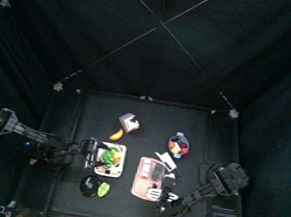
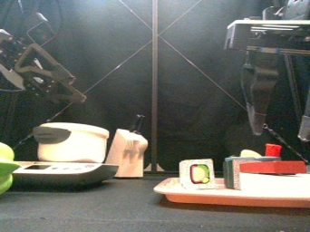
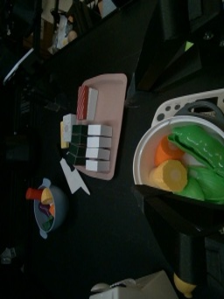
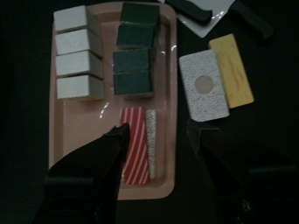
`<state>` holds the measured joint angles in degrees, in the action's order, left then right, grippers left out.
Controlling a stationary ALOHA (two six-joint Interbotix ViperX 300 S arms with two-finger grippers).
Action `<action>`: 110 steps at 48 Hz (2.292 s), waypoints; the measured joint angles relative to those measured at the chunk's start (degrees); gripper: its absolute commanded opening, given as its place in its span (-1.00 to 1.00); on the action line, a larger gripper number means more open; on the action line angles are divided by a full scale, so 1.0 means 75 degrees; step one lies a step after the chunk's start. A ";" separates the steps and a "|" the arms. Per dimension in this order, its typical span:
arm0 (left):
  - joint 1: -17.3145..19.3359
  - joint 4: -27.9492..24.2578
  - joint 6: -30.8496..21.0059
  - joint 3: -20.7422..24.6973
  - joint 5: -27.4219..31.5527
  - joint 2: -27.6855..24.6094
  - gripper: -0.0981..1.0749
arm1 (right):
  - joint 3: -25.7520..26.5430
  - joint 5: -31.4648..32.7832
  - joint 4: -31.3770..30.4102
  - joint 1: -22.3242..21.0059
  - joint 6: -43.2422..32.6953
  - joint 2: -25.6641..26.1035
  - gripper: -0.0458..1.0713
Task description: Grab rice
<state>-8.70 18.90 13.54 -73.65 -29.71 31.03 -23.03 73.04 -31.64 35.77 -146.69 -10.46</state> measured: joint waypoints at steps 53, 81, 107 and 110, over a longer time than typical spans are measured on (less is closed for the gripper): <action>-0.0012 0.0000 0.0000 0.0000 0.0000 0.0000 0.92 | -0.1629 -0.2168 0.0129 -0.0527 0.0023 -0.0035 0.47; -0.0012 0.0000 0.0012 0.0000 -0.0012 0.0000 0.92 | -0.0750 -0.0855 0.0211 -0.0293 -0.0047 0.0387 0.21; -0.0012 0.0000 0.0000 0.0000 0.0000 0.0012 0.92 | 0.1020 -0.0410 -0.0434 -0.0270 -0.0012 -0.0422 0.21; -0.0012 0.0000 0.0012 0.0000 0.0000 0.0000 0.92 | 0.1031 -0.0410 -0.0434 -0.0270 -0.0012 -0.0422 0.21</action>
<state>-8.79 18.90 13.62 -73.65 -29.71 31.03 -15.29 69.96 -34.89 33.75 -146.78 -13.62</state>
